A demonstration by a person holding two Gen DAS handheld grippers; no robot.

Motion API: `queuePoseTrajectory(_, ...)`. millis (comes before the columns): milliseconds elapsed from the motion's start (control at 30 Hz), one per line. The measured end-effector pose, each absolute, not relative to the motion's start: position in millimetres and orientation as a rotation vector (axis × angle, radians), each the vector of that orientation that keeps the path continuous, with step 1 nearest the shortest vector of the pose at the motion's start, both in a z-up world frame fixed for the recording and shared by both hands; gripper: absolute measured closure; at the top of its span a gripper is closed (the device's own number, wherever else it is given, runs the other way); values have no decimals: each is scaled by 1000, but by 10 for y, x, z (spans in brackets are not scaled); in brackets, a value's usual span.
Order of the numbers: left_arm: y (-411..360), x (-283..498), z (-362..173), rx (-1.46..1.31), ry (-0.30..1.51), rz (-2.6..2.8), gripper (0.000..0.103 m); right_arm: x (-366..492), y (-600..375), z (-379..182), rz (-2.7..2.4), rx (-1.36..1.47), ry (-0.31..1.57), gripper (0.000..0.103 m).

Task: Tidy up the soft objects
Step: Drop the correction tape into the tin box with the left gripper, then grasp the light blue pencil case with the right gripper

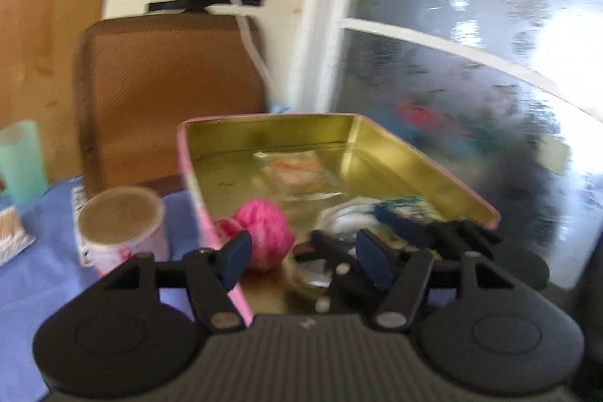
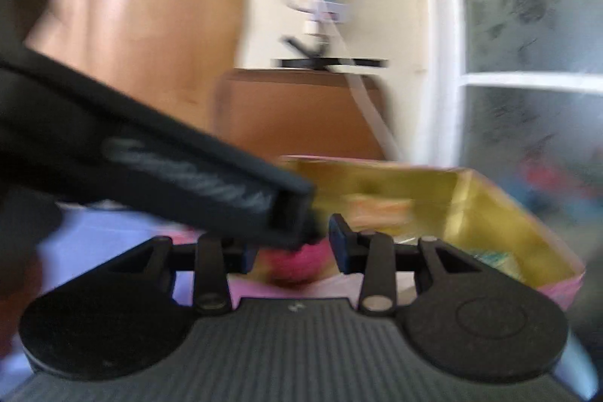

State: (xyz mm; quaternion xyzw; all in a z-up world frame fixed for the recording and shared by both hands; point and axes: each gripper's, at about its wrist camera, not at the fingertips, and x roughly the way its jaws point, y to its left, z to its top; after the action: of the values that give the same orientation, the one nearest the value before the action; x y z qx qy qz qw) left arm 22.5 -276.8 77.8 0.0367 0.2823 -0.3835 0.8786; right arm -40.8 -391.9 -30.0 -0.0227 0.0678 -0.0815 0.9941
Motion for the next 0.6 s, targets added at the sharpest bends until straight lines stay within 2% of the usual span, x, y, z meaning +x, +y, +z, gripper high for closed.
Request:
queuePoseTrajectory(33, -2701, 217, 768, 48, 599, -797, 41, -336, -3983, -370, -214, -73, 158, 50)
queuePoseTrajectory(100, -2524, 171, 760, 18, 588, -811, 39, -220, -4105, -427, -270, -27, 208, 54)
queuePoseTrajectory(367, -1799, 107, 574, 9, 603, -726, 37, -521, -4070, -456, -220, 76, 152, 55)
queuePoseTrajectory(600, -723, 96, 406, -66, 591, -518, 37, -597, -3739, -264, -46, 68, 105, 54)
